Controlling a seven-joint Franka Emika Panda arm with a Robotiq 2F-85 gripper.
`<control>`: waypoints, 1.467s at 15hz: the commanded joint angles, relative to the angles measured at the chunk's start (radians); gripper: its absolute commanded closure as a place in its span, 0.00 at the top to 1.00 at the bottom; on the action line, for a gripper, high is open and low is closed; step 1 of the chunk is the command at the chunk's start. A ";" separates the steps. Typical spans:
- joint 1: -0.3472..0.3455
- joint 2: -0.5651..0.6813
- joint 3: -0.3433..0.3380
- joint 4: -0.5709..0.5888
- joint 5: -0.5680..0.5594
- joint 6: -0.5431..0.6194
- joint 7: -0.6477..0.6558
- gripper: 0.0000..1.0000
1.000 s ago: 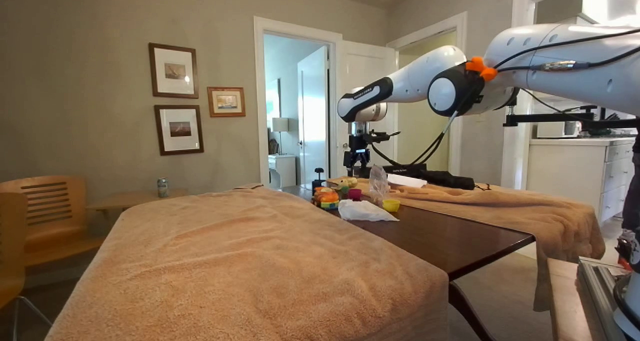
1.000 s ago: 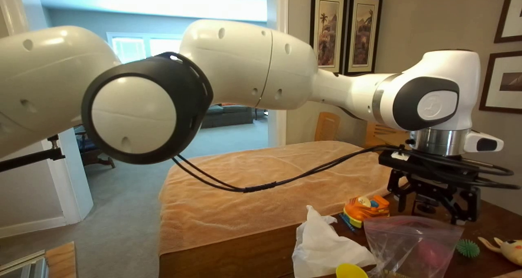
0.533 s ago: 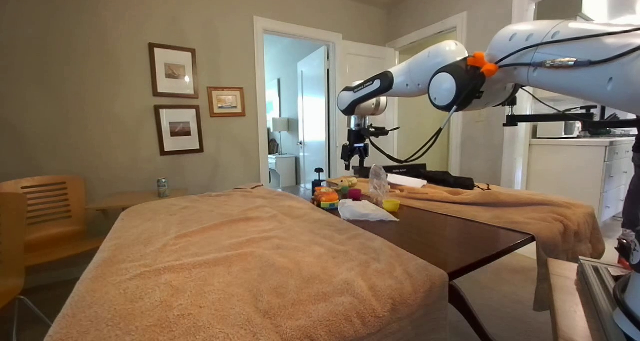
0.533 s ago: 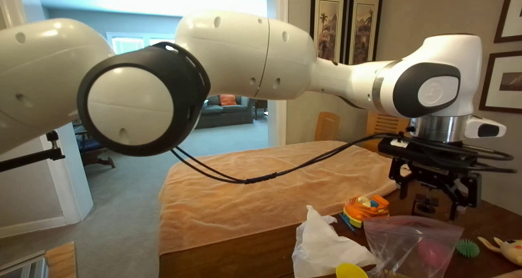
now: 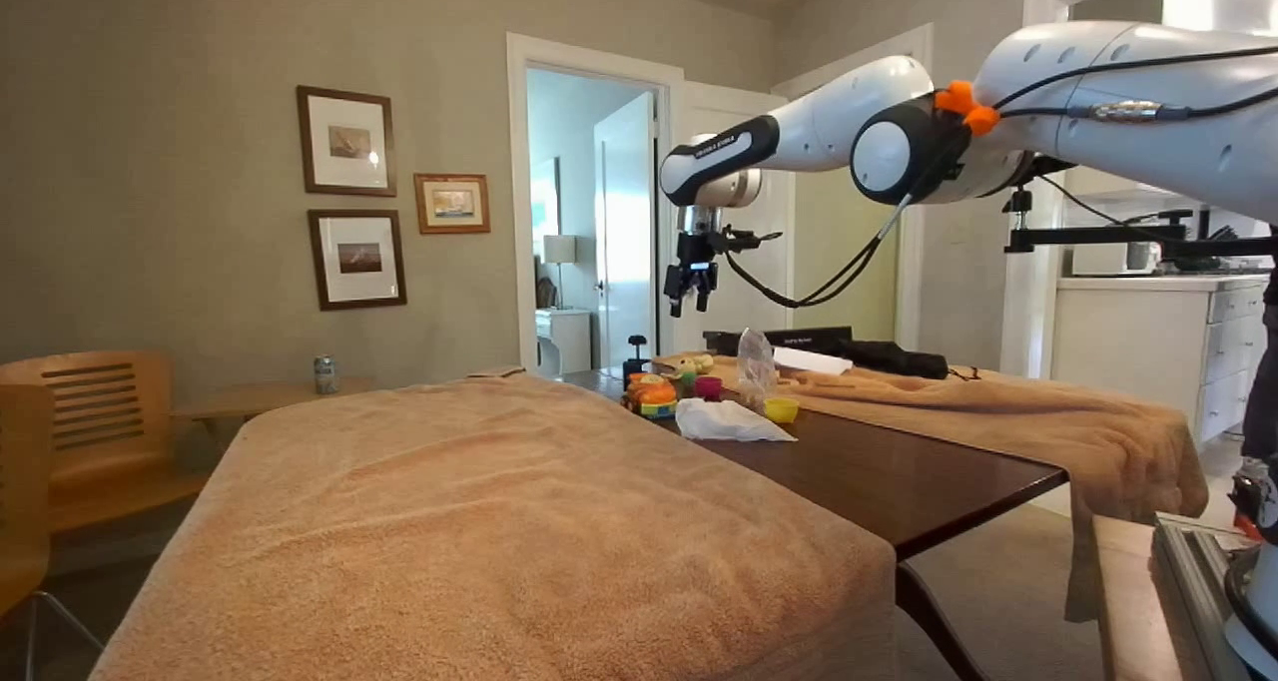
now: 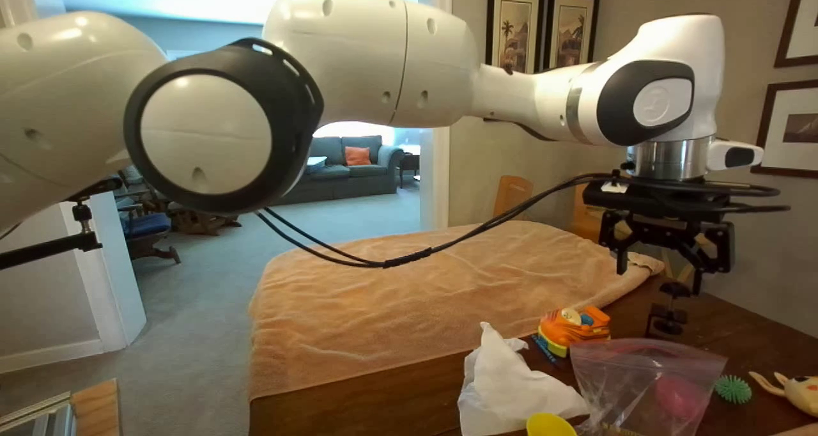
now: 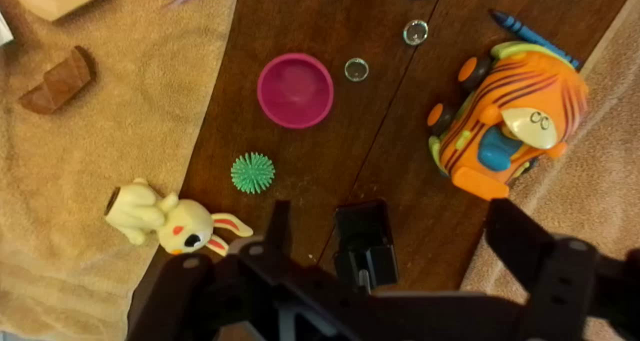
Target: Move the purple bowl forwards.
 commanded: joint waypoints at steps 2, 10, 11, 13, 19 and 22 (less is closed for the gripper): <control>0.016 -0.075 0.000 -0.099 -0.004 0.049 -0.057 1.00; -0.012 -0.070 0.005 -0.216 0.010 0.115 -0.052 1.00; -0.016 -0.064 0.009 -0.234 0.010 0.146 -0.072 1.00; -0.023 -0.054 0.018 -0.275 0.009 0.220 -0.123 1.00; -0.034 -0.033 0.028 -0.356 0.012 0.369 -0.210 1.00; -0.034 -0.039 0.019 -0.384 0.011 0.362 -0.180 1.00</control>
